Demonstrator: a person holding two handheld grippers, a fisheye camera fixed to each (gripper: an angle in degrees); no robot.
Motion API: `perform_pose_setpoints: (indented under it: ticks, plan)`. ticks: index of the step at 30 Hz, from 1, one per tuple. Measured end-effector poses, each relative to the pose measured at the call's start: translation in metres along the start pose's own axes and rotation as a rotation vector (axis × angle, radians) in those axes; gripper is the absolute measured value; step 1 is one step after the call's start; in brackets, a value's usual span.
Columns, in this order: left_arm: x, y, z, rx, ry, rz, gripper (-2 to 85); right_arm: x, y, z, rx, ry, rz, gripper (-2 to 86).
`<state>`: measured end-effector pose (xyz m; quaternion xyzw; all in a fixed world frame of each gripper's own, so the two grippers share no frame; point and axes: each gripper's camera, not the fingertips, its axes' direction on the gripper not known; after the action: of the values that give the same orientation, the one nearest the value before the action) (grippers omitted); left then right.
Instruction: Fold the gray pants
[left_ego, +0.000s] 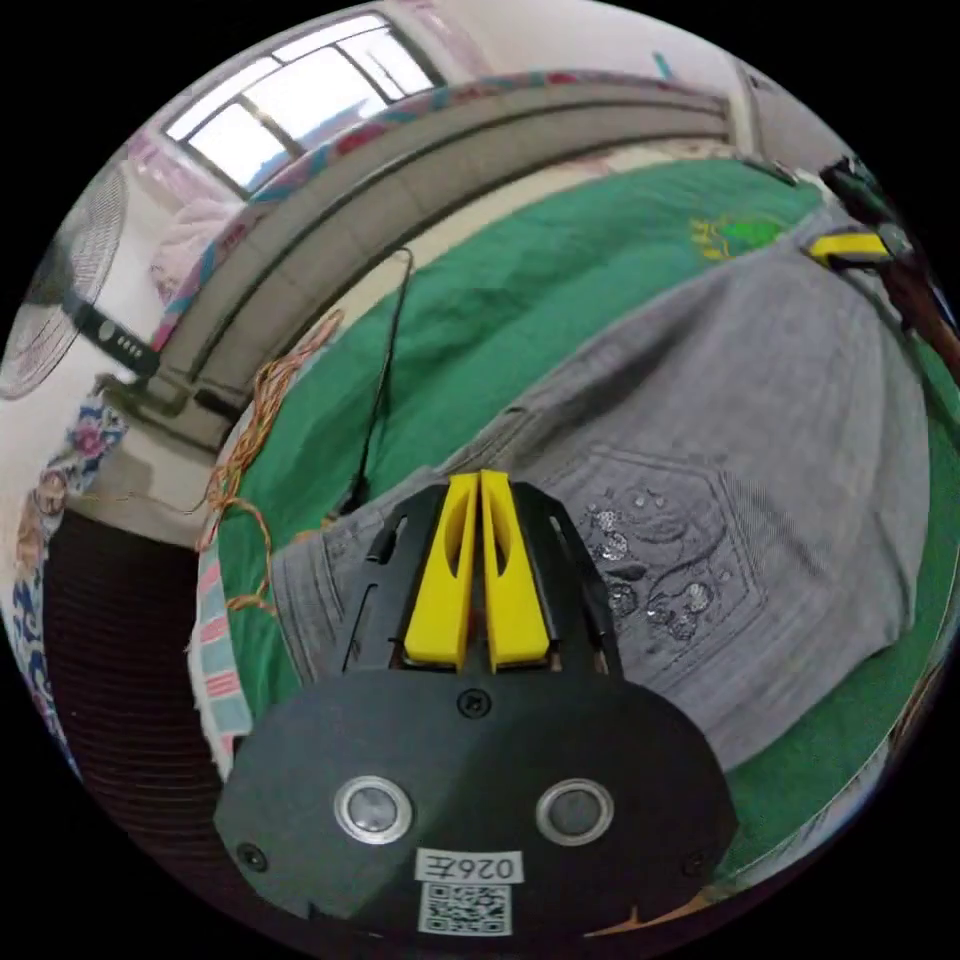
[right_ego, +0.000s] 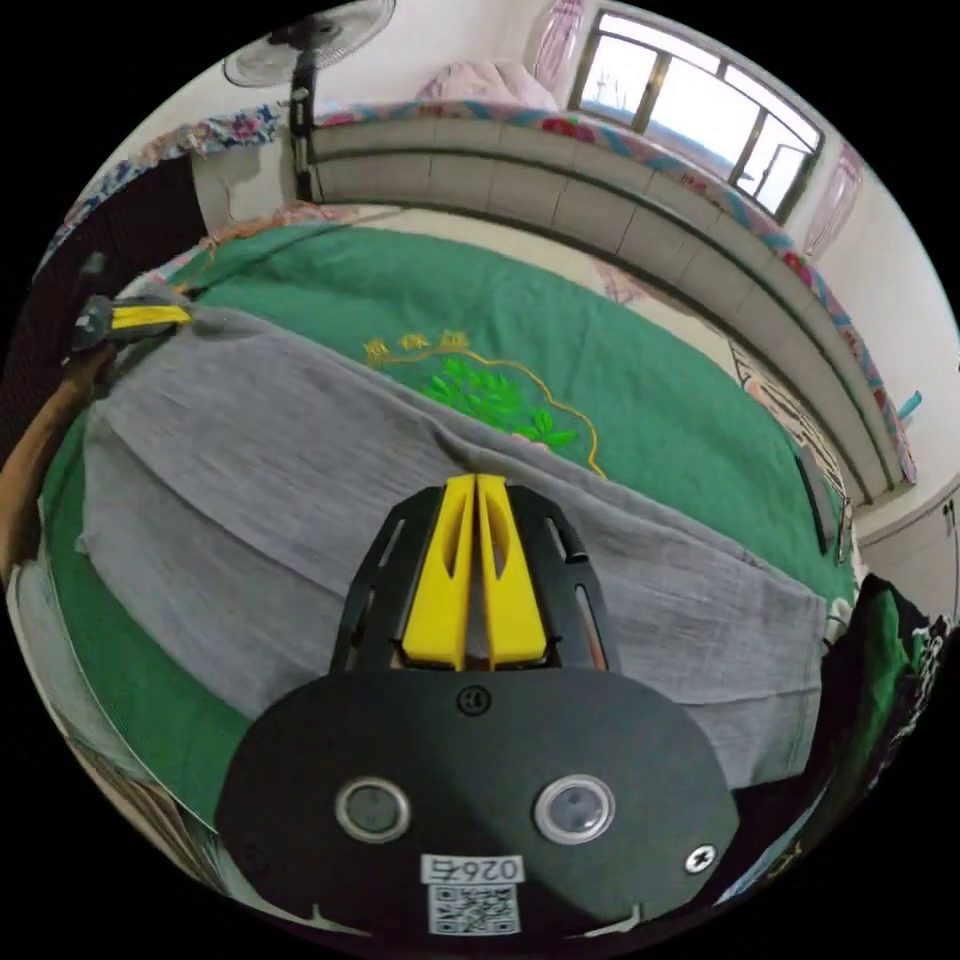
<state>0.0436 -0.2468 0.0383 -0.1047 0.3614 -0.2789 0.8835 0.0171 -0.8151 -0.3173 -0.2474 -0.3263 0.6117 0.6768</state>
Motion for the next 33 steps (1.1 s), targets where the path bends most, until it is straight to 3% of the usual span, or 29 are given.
perform_pose_setpoints:
  ticks: [2,4,7,10,13,20,22,24,26,29,33]
  plan:
    - [-0.033,0.004,0.002,0.044,0.071,-0.2,-1.0,0.015,0.0,0.016,-0.033,-0.03,0.055,-1.2]
    - [-0.073,0.017,0.019,0.033,0.363,-0.43,-1.0,0.031,0.004,0.013,-0.033,-0.046,0.126,-1.2]
    - [-0.065,0.038,0.005,0.126,0.368,-0.508,-1.0,0.05,0.017,0.006,-0.035,0.001,0.165,-1.3]
    - [-0.039,0.066,-0.033,0.339,0.217,-0.504,-1.0,0.062,0.037,-0.009,0.023,0.062,0.194,-1.2]
    - [-0.015,0.091,-0.088,0.586,0.132,-0.497,-1.0,0.067,0.058,-0.056,0.244,0.191,0.224,-1.2]
    - [0.063,0.112,-0.235,1.136,0.257,-0.224,-1.0,0.061,0.147,-0.215,0.903,0.423,0.255,-1.4]
    - [0.099,0.1,-0.267,1.224,0.344,-0.082,-1.0,0.073,0.176,-0.233,0.924,0.361,0.307,-1.3]
    - [0.128,0.074,-0.275,1.19,0.418,0.016,-1.0,0.096,0.196,-0.235,0.77,0.287,0.336,-1.2]
    - [0.156,0.038,-0.267,1.095,0.515,0.066,-1.0,0.143,0.235,-0.219,0.595,0.229,0.595,-1.1]
    - [0.206,-0.031,-0.229,0.981,0.707,0.084,-1.0,0.207,0.301,-0.19,0.51,0.131,0.96,-0.5]
    - [0.295,-0.138,-0.151,0.78,1.024,0.083,-1.0,0.273,0.354,-0.156,0.39,0.028,1.125,2.0]
